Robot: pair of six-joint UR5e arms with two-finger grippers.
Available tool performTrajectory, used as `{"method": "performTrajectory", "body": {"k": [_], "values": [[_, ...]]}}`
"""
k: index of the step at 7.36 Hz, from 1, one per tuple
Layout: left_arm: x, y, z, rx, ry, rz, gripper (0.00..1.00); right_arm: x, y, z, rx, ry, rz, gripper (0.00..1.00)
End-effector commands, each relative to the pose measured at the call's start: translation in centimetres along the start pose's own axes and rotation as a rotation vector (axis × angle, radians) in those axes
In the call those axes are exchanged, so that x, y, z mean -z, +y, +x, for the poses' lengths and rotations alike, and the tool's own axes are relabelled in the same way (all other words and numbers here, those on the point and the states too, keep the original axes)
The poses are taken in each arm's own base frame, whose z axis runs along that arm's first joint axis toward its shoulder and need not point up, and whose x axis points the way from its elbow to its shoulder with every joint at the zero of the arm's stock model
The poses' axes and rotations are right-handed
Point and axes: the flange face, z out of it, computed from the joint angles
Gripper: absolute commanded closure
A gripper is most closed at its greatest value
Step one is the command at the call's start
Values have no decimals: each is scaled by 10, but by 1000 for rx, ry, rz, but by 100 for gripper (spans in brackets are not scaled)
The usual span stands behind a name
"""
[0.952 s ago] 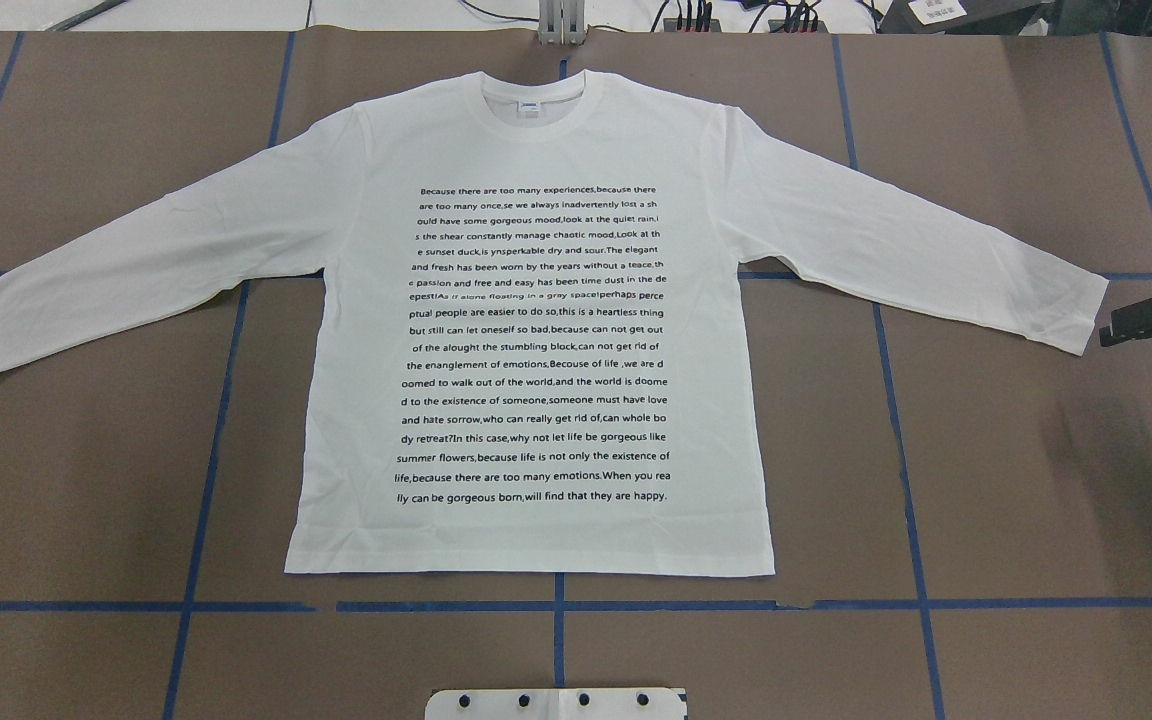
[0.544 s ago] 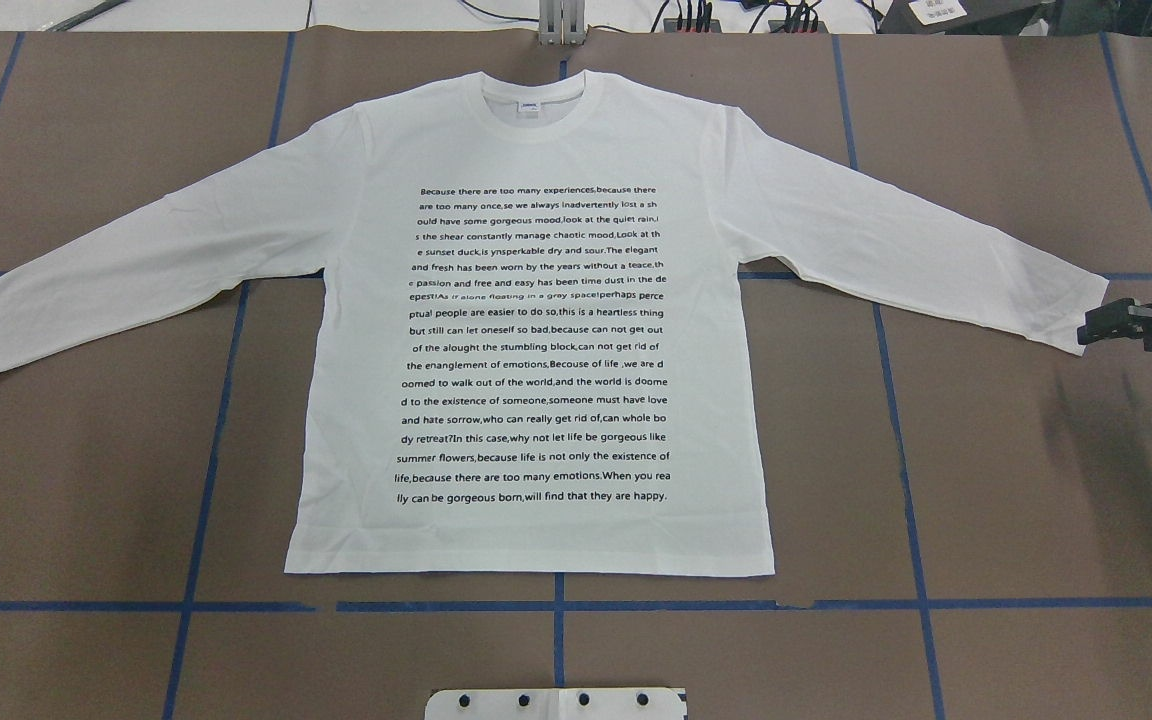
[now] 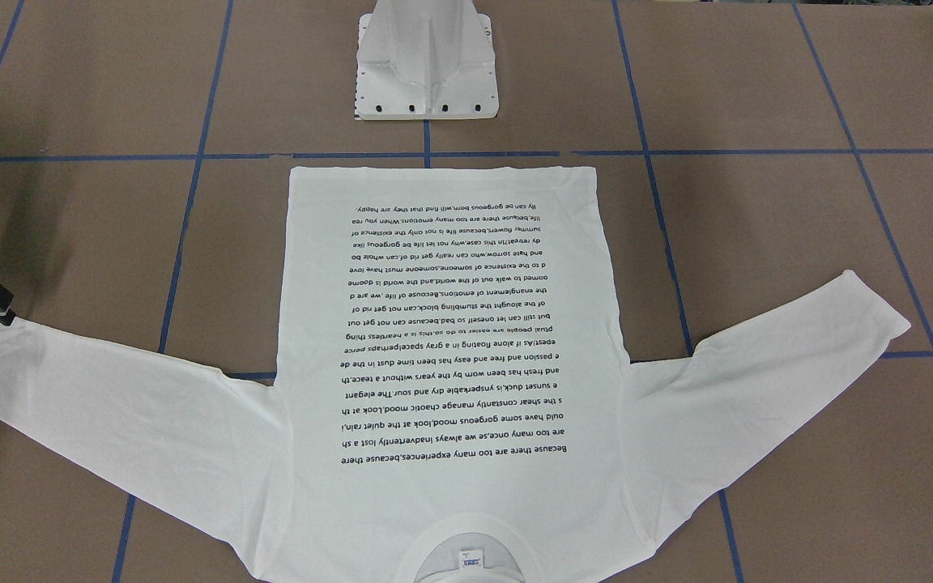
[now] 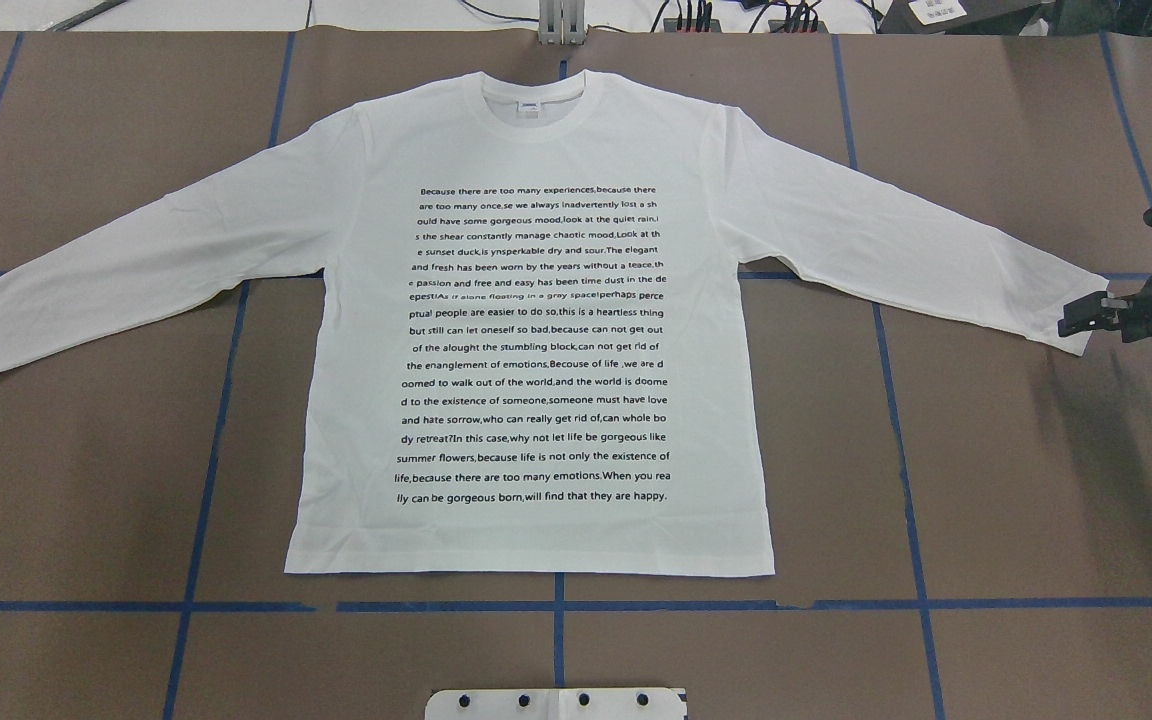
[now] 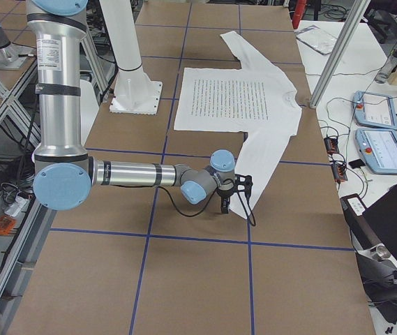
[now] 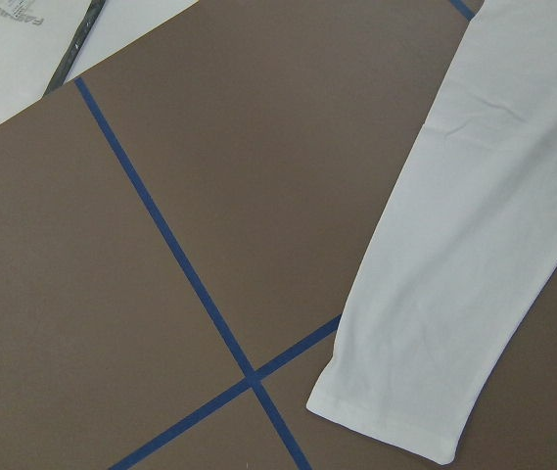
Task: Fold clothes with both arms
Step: 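Reach the right gripper across and grasp the sleeve nearest it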
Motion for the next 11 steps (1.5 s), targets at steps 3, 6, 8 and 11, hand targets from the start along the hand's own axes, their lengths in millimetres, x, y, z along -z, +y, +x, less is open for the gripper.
{"method": "performTrajectory", "body": {"k": [3, 6, 8, 11], "values": [[0, 0, 1, -4, 1, 2, 0, -16, -4, -6, -18, 12, -14, 77], [2, 1, 2, -5, 1, 3, 0, 2, -6, -20, -18, -17, 13, 100], [2, 1, 2, -5, 1, 3, 0, 44, -16, -61, 25, -80, 76, 100], [1, 1, 3, -6, 2, 2, 0, 103, -73, -210, 52, -265, 185, 100]]}}
